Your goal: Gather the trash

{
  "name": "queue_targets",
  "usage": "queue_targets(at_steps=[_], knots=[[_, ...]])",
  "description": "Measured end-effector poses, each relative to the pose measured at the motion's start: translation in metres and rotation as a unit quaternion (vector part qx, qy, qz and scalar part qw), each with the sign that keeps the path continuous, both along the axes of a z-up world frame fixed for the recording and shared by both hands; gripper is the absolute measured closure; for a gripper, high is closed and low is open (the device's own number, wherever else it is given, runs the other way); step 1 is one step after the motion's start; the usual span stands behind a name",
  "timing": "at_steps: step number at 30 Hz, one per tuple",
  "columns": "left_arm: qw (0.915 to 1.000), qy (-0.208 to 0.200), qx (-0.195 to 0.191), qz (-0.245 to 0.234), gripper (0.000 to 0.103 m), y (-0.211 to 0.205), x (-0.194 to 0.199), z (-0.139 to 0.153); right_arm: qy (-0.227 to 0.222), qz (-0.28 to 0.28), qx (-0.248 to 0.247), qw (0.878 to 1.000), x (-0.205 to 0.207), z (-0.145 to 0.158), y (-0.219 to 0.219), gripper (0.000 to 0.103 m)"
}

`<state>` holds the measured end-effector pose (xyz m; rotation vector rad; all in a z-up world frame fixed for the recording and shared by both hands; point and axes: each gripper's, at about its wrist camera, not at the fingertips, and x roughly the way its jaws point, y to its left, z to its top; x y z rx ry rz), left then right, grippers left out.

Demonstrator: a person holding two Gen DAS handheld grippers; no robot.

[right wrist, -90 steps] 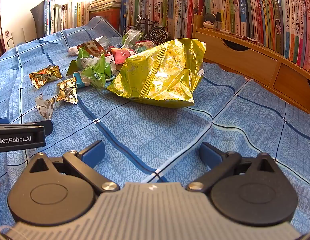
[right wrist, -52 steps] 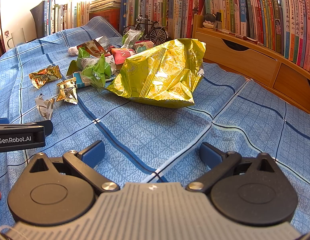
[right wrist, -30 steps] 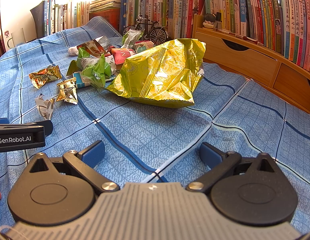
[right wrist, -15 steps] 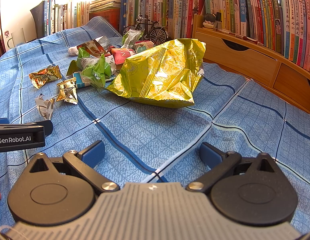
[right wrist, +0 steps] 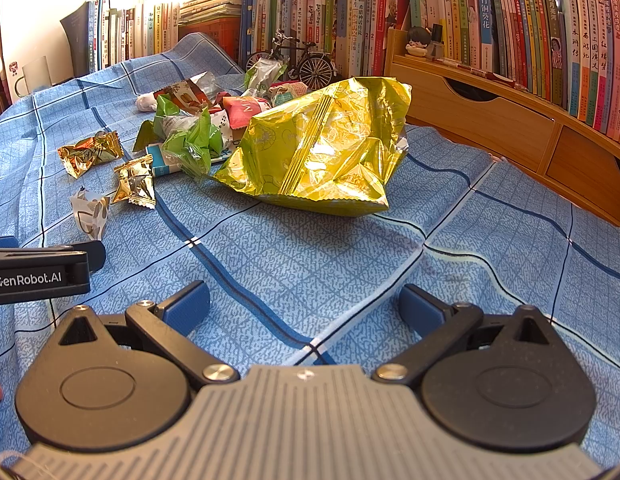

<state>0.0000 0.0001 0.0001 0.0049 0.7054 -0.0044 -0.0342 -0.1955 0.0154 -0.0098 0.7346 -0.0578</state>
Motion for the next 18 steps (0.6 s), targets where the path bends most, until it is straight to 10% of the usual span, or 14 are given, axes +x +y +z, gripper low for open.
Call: queue_targets(at_steps=[18], knots=[[0.9990, 0.024, -0.030, -0.020, 0.000, 0.055, 0.039, 0.047, 0.025, 0.018, 0.003, 1.000, 0.015, 0.027, 0.024, 0.005]])
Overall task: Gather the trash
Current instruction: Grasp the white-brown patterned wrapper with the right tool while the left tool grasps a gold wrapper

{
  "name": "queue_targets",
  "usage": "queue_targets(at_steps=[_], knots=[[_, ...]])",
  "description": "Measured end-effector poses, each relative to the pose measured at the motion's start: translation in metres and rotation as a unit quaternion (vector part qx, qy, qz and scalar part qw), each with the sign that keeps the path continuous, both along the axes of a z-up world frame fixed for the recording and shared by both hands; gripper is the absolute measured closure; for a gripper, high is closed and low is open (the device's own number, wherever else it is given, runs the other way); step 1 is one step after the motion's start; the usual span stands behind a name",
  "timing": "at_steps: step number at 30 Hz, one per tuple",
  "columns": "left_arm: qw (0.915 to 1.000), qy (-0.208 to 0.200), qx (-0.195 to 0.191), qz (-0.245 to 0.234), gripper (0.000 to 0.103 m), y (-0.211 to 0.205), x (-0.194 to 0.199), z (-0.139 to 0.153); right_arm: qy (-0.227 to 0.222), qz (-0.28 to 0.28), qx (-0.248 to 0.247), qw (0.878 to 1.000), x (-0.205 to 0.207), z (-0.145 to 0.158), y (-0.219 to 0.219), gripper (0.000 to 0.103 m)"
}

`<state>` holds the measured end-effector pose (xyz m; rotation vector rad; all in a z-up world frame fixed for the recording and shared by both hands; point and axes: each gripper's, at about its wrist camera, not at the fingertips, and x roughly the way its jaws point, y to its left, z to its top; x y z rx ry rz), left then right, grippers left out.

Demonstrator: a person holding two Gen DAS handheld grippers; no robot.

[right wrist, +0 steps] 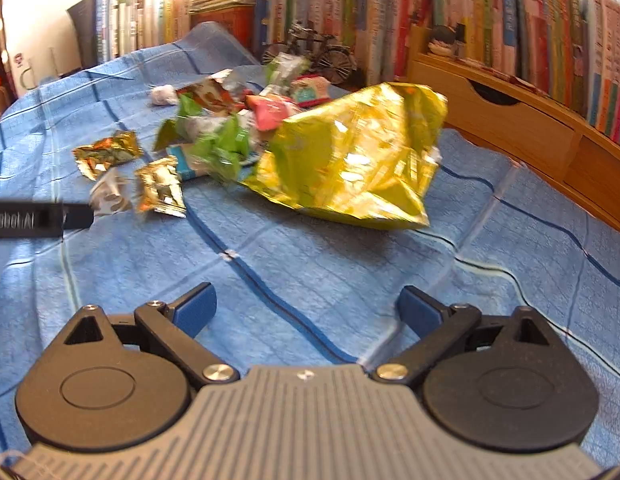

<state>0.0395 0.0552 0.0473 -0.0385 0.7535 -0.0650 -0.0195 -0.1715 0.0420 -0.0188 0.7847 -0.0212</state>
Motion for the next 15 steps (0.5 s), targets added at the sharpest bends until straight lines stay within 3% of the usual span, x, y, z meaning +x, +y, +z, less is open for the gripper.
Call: queue_targets(at_steps=[6, 12, 15], knots=[[0.9993, 0.010, -0.032, -0.019, 0.000, 0.028, 0.026, 0.020, -0.006, 0.060, 0.023, 0.998, 0.008, 0.018, 0.037, 0.008], [0.9975, 0.019, -0.041, -0.054, 0.000, 0.031, 0.047, 0.027, -0.012, 0.101, 0.074, 0.992, 0.019, 0.032, 0.074, 0.022], [0.9967, 0.024, -0.031, -0.072, 0.011, 0.025, 0.061, 0.025, -0.018, 0.106, 0.059, 0.992, 0.029, 0.030, 0.097, 0.024]])
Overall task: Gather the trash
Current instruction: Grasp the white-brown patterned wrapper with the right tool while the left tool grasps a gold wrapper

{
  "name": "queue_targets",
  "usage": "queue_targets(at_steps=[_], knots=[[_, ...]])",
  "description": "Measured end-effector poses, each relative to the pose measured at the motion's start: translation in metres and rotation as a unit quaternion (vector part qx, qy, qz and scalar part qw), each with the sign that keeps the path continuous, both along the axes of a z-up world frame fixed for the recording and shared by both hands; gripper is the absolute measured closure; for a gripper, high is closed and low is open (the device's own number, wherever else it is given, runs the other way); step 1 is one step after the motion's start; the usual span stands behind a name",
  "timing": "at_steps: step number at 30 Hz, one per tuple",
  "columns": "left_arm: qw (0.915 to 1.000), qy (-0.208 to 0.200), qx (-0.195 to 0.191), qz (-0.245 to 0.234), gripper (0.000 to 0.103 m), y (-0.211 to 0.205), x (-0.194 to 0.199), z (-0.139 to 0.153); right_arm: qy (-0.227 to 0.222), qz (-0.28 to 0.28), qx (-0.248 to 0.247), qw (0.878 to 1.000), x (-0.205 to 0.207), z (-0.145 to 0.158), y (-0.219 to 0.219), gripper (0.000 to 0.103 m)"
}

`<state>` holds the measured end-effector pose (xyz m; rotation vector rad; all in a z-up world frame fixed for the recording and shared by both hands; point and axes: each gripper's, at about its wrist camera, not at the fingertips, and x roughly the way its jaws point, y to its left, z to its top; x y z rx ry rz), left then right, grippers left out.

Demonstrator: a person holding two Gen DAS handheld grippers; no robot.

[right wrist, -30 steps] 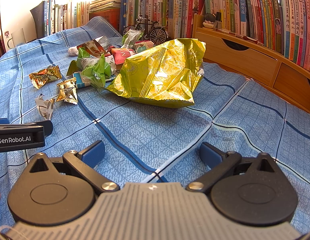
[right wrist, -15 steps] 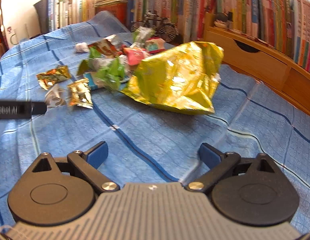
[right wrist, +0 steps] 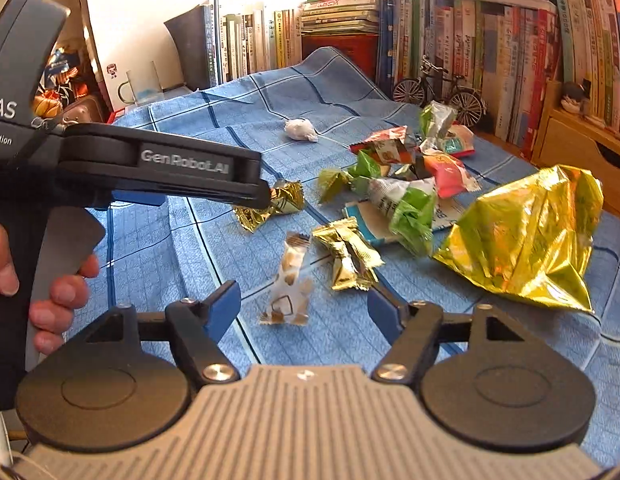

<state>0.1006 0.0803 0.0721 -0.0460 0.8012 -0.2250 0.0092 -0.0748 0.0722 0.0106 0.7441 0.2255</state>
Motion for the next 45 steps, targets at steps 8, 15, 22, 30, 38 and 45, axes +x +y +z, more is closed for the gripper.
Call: queue_targets(at_steps=[8, 15, 22, 30, 38, 45], knots=[[0.9988, 0.015, 0.023, -0.040, 0.029, -0.007, 0.030, -0.012, 0.040, -0.021, 0.008, 0.999, 0.031, -0.017, 0.021, 0.042], [0.9953, 0.008, 0.018, -0.095, 0.037, -0.011, 0.041, -0.019, 0.054, -0.013, -0.003, 0.998, 0.038, -0.027, 0.029, 0.043], [0.9948, 0.007, 0.019, -0.100, 0.053, -0.014, 0.049, -0.028, 0.054, -0.021, -0.022, 0.998, 0.043, -0.027, 0.029, 0.078], [0.9942, 0.003, 0.031, -0.103, 0.076, -0.010, 0.044, -0.039, 0.062, -0.015, -0.004, 0.998, 0.044, -0.027, 0.025, 0.078], [0.9953, -0.008, 0.016, -0.095, 0.088, -0.002, 0.035, -0.042, 0.068, -0.020, 0.022, 0.997, 0.043, -0.027, 0.021, 0.076], [0.9967, -0.025, -0.003, -0.077, 0.089, 0.008, 0.024, -0.028, 0.063, -0.012, 0.028, 0.998, 0.040, -0.023, 0.026, 0.075]])
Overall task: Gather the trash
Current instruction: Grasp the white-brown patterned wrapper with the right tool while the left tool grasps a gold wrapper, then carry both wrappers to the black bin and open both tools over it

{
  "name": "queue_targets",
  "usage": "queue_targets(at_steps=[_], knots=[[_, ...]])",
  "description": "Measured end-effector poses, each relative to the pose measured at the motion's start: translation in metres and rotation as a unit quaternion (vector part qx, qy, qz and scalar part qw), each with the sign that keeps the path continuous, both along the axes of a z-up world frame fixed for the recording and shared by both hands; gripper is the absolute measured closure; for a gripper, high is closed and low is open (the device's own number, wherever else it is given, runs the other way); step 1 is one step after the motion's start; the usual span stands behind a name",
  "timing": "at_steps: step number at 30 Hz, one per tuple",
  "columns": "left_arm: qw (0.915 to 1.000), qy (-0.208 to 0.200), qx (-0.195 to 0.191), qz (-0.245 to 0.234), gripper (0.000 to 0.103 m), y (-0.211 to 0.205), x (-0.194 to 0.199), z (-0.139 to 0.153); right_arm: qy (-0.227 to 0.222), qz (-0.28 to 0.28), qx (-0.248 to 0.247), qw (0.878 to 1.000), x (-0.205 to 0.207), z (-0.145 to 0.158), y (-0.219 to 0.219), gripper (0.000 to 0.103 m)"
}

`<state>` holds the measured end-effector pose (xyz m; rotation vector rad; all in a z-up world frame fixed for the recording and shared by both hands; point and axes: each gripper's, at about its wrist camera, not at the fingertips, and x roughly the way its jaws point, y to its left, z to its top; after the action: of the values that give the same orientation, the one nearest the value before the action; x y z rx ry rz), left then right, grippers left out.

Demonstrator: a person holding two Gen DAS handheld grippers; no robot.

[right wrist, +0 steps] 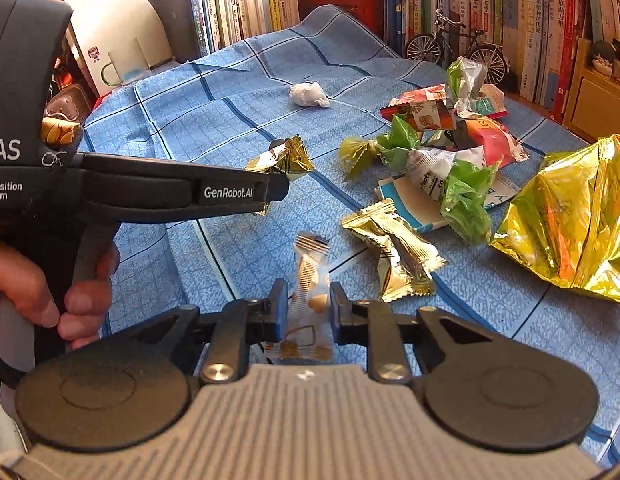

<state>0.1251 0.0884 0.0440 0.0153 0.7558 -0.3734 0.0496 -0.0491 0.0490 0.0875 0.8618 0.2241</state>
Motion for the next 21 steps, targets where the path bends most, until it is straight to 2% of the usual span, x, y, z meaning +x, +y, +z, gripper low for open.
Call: queue_targets(at_steps=[4, 8, 12, 17, 21], knots=[[0.9996, -0.006, -0.007, 0.025, 0.089, 0.013, -0.009, 0.006, -0.008, 0.010, 0.003, 1.000, -0.003, 0.004, 0.005, 0.075], [0.9987, -0.016, -0.005, 0.048, 0.089, 0.029, -0.022, 0.013, -0.015, 0.027, 0.000, 1.000, -0.006, 0.006, 0.012, 0.082], [0.9968, -0.025, -0.008, 0.075, 0.089, 0.047, -0.038, 0.022, -0.024, 0.043, -0.007, 0.999, -0.010, 0.009, 0.020, 0.083], [0.9925, -0.040, -0.004, 0.115, 0.089, 0.071, -0.063, 0.032, -0.032, 0.062, 0.001, 0.998, -0.016, 0.015, 0.028, 0.083], [0.9867, -0.050, 0.018, 0.154, 0.089, 0.090, -0.082, 0.036, -0.038, 0.090, 0.010, 0.995, -0.021, 0.020, 0.043, 0.083]])
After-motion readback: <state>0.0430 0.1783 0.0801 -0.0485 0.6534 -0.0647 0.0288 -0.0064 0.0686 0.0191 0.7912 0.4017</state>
